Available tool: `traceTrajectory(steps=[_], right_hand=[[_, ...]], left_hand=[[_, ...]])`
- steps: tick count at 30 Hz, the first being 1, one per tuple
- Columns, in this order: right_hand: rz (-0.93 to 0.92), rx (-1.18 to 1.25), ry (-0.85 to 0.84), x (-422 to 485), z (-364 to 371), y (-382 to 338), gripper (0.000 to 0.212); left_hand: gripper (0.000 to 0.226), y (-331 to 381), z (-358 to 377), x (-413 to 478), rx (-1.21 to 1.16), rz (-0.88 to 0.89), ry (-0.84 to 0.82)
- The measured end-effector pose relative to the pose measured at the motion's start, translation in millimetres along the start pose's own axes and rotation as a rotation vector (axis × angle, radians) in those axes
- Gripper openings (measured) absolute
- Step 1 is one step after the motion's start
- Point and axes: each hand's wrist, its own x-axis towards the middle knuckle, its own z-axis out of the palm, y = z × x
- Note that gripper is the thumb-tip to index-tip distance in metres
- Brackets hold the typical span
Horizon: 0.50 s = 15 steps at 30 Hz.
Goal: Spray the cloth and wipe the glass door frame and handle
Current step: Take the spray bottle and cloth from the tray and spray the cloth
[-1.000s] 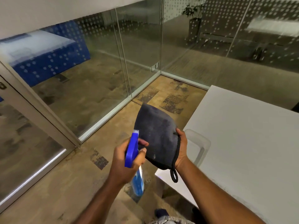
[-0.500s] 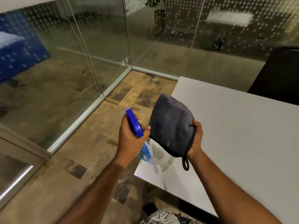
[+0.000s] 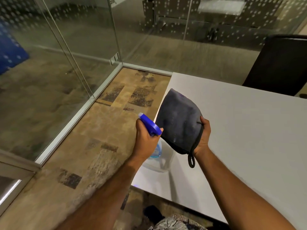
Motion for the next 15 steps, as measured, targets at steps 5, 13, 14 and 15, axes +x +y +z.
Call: traceTrajectory(steps=[5,13,14,15], right_hand=[[-0.011,0.042,-0.014,5,-1,-5,0.037],[0.011,0.076,0.006,7,2,-7,0.036],[0.005,0.069,0.005,7,2,-6,0.036],[0.0,0.065,0.004,7,2,-6,0.036]], left_hand=[[0.092,-19,13,1,-0.03,-0.098,-0.012],[0.099,-43,21,-3,-0.093,-0.141,-0.049],[0.1,-44,21,-4,-0.099,-0.142,-0.05],[0.101,-46,22,-4,-0.109,-0.144,-0.05]])
